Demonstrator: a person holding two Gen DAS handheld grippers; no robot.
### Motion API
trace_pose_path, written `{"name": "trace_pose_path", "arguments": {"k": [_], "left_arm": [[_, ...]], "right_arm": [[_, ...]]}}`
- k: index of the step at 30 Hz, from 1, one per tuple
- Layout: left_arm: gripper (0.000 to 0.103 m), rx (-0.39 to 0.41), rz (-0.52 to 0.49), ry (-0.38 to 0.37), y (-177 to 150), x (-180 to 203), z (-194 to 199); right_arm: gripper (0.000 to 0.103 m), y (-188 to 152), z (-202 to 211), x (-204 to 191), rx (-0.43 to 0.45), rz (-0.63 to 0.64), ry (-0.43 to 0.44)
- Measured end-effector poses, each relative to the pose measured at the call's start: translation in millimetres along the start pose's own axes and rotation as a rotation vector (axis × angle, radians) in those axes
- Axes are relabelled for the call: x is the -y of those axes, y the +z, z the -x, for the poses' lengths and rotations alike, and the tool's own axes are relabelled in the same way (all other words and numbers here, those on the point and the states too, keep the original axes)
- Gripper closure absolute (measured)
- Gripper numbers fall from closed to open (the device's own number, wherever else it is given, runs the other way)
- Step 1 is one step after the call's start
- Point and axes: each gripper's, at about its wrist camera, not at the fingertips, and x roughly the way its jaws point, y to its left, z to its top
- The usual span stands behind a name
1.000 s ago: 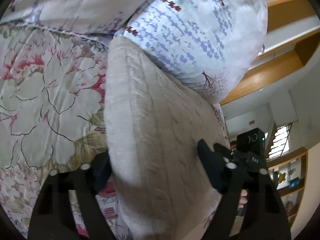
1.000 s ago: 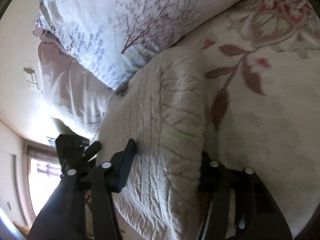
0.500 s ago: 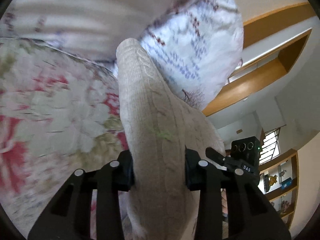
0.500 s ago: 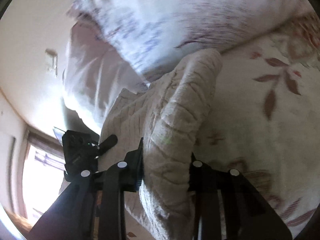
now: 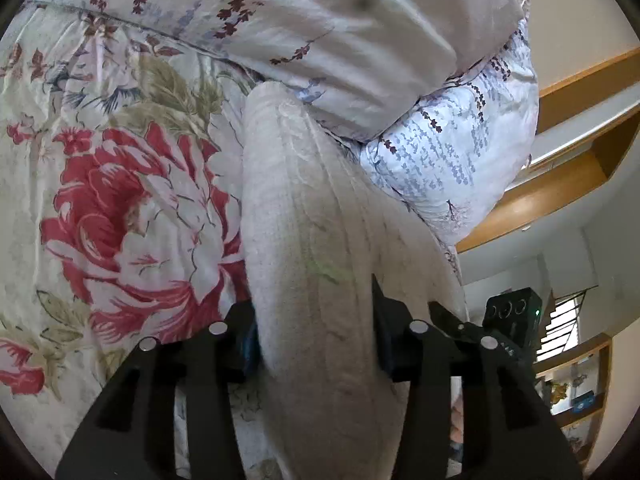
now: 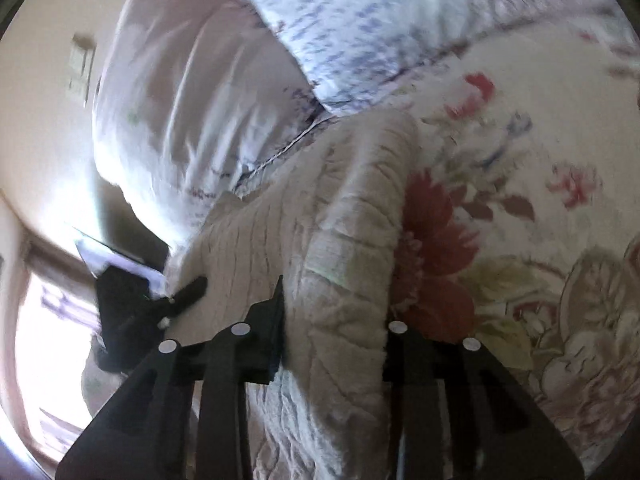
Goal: Fold small clothes
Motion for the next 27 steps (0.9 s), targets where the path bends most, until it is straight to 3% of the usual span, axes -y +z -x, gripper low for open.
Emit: {"name": "trace_pose_path", "arguments": {"k": [3,5,8,11,13,17,20,27], "left_arm": [[0.049,0.028,-0.051,0.068,-3.2,14.3,9.1],[0.048,0.091,-0.1,0.128,-9.8,26.1,25.8],[0.04,0.219,-0.244,0.198,-27.0,47.8,57.0],[0.033,0.265,-0.396,0.25,-47.6,78.0,65.9],[0.028,0.245,-0.485,0.253,-62.4,97.3,61.5],[0.027,0.179,-0.536,0.256,-78.2,108.6,43.9],[0.026,0.162,-0.579,0.324,-87.0,106.5,32.0],[0.026,0.128,-0.564,0.357,-85.9,99.9,14.0]], "right_arm": [[0.06,3.5,7.2,-4.3,-0.01,0.019,-0.032],[0.06,-0.1,24.8,-9.1,0.032,0.054,-0.059],[0.06,-14.2,61.8,-28.7,0.196,0.199,-0.181],[0.06,-34.2,78.9,-55.8,0.248,0.372,-0.205],[0.061,-44.8,72.8,-71.0,0.219,0.449,-0.204],[0.065,-62.1,48.1,-81.6,0.156,0.537,-0.259],[0.065,-61.7,35.3,-73.6,0.121,0.517,-0.306],[0.066,-60.9,25.1,-62.4,0.114,0.503,-0.356]]}}
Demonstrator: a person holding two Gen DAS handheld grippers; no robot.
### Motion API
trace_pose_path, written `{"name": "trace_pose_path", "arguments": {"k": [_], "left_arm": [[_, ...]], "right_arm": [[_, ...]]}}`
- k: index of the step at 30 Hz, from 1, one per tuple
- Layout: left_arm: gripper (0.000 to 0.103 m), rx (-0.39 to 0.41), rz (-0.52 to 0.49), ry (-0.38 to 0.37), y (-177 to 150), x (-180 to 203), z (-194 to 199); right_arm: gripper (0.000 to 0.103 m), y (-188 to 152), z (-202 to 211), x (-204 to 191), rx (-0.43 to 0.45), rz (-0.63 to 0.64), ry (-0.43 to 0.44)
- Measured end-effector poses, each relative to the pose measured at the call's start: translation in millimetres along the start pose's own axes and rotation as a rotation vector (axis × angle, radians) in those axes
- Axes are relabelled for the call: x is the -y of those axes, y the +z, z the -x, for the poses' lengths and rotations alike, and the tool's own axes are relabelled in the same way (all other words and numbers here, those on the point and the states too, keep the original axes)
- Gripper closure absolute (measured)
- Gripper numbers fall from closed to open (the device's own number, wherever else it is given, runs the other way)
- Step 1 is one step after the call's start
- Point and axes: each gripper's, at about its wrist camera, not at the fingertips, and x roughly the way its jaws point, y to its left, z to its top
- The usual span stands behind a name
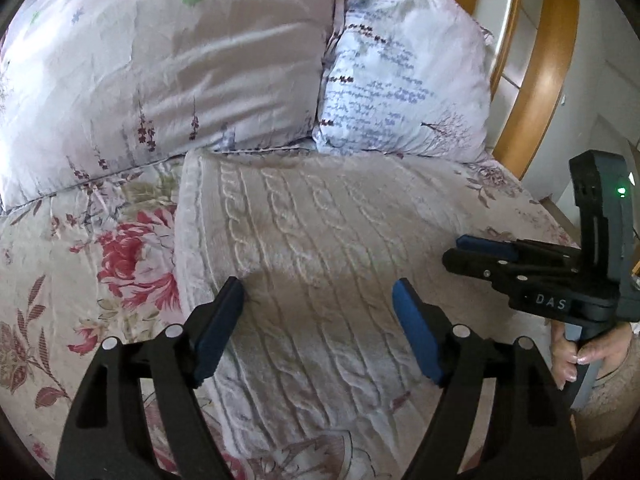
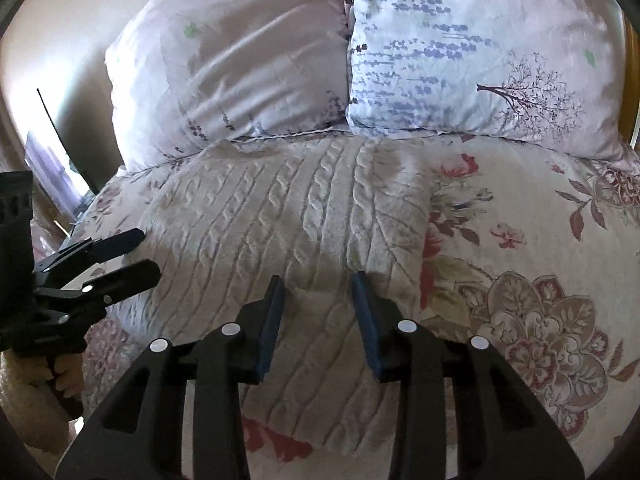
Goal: Fold small clothes
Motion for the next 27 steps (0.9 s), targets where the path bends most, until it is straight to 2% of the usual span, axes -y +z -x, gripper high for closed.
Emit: {"name": "trace_pose_path", "arguments": {"k": [3,7,10,13,18,22,23,26,27], "left_arm": [[0.026,0.004,-0.037,0.042,-1.3,7.0,-1.8],[0.026,0.059,-0.038,0.096,-9.4,10.8,26.6],[0.022,0.086,-0.052,0.213,-19.6,7.9,43.4],[0.022,0.043,-0.052,0.305,-27.2,-0.6,39.9],[0.021,-0.052,-0.001,0.292,-30.2,-14.4,23.3],[0.02,-0.046,0.034,0.264,-32.5,-19.0,29.3],[0.02,-0.044,0.039,0.255,-34.9,-18.3,32.7],[0.011,-0.024,0.057,0.227,-44.2,-14.2,48.4],[0.009,-0.022,0.061,0.223,-46.4,-11.9,50.7]], "right_arm": [[0.066,-1.4,0.5,-4.1,0.011,0.026,-0.019],[0.065,-12.7,28.1,-14.2,0.076,0.041,-0.03],[0.065,-25.0,39.2,-19.3,0.079,0.058,-0.05],[0.065,-33.9,33.3,-21.7,0.042,0.078,-0.092],[0.064,-36.8,18.1,-32.3,0.008,0.142,-0.2],[0.064,-35.2,24.5,-30.9,0.019,0.126,-0.188],[0.059,-36.3,31.7,-28.8,0.039,0.103,-0.171],[0.03,-41.8,50.4,-27.3,0.096,0.072,-0.18],[0.027,-45.6,57.6,-27.6,0.118,0.069,-0.186]]}}
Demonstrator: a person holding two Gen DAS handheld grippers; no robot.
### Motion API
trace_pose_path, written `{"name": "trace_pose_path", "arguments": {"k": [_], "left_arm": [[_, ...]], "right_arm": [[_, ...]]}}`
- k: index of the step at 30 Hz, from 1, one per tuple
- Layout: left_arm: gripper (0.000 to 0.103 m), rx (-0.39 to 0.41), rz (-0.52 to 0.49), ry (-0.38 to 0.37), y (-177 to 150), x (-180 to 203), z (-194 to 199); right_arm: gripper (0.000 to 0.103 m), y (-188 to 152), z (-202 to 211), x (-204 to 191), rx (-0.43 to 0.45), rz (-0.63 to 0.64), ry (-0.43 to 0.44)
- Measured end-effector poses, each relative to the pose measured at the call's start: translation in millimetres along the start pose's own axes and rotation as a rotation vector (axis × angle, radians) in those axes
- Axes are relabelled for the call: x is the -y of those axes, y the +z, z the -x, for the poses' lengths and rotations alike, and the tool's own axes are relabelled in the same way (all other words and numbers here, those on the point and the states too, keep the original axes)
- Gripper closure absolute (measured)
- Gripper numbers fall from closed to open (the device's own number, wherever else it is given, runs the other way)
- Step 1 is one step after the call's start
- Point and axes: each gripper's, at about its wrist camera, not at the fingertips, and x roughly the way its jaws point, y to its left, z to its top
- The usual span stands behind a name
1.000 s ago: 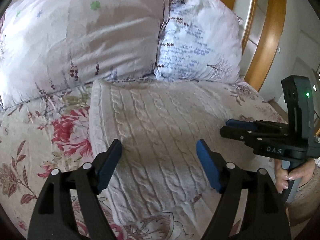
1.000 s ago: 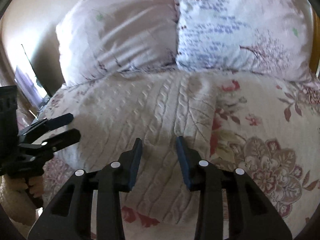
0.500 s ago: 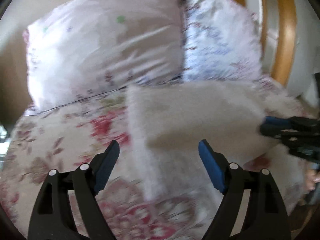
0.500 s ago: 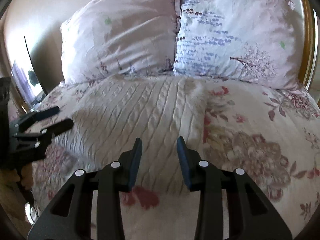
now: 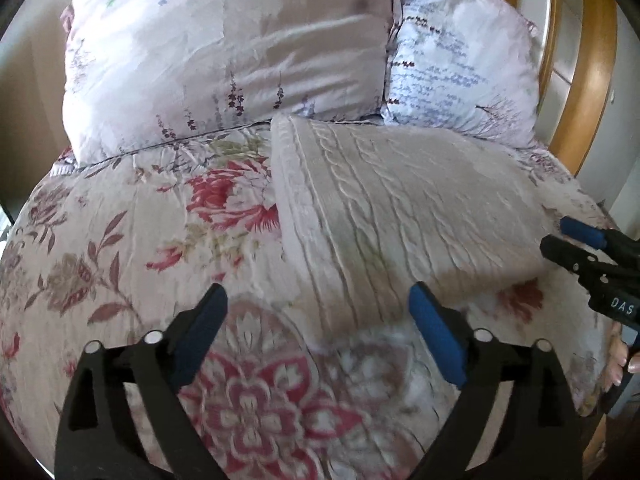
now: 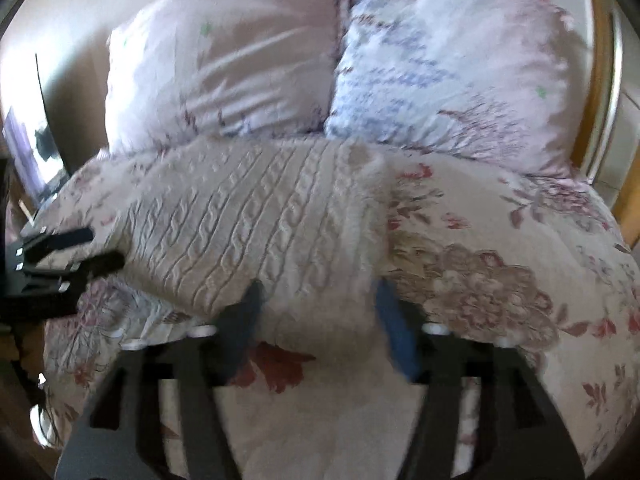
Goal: Fold small clothes
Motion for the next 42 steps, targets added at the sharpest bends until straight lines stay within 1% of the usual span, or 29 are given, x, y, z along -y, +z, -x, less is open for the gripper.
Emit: {"name": "trace_pose_path", "arguments": {"k": [1,3,5,8,10,12,15,18,28,32,35,37,42], "left_arm": [[0.006,-0.002,0.009,-0.007,-4.1,1.1,3.8],[0.003,-0.011,0.034,-0.016,-11.5,2.9,9.2],[0.002,-0.031,0.058,-0.02,-18.2,6.1,11.5],[0.002,-0.046,0.068,-0.012,-23.5,11.2,10.9],[0.002,-0.055,0.072,0.001,-27.2,12.9,9.5],[0.002,-0.066,0.073,0.026,-30.0,13.9,6.4],[0.002,-0.087,0.082,0.033,-32.6,13.8,2.0],[0.002,-0.108,0.088,0.052,-34.9,13.8,-1.2],[0.002,-0.105,0.058,0.118,-38.0,21.3,-4.5],[0.002,-0.103,0.063,0.118,-38.2,21.3,-4.4],[0.002,-0.102,0.061,0.12,-38.3,21.2,-4.7],[0.002,-0.1,0.06,0.121,-38.7,21.8,-4.4],[0.002,-0.096,0.057,0.125,-39.6,22.0,-4.6]], "right_arm": [[0.026,-2.0,3.7,0.5,0.007,-0.006,0.0],[0.019,-7.7,8.9,1.6,0.008,-0.033,0.005],[0.015,-14.6,11.0,0.0,0.002,-0.056,0.002],[0.001,-22.3,13.2,-6.8,0.014,-0.064,-0.053],[0.001,-26.4,16.7,-12.6,0.037,-0.06,-0.071],[0.001,-29.1,17.4,-18.5,0.031,-0.057,-0.065],[0.001,-31.9,12.3,-26.1,-0.006,-0.052,-0.044],[0.001,-35.7,5.9,-32.3,-0.033,-0.04,-0.062],[0.001,-42.1,-7.5,-41.0,-0.09,-0.04,-0.082],[0.001,-41.5,-11.0,-38.2,-0.113,-0.061,-0.091],[0.001,-40.8,-14.6,-39.7,-0.136,-0.054,-0.103],[0.001,-40.9,-16.0,-41.8,-0.144,-0.039,-0.116],[0.001,-40.6,-17.3,-40.4,-0.15,-0.048,-0.112]]}}
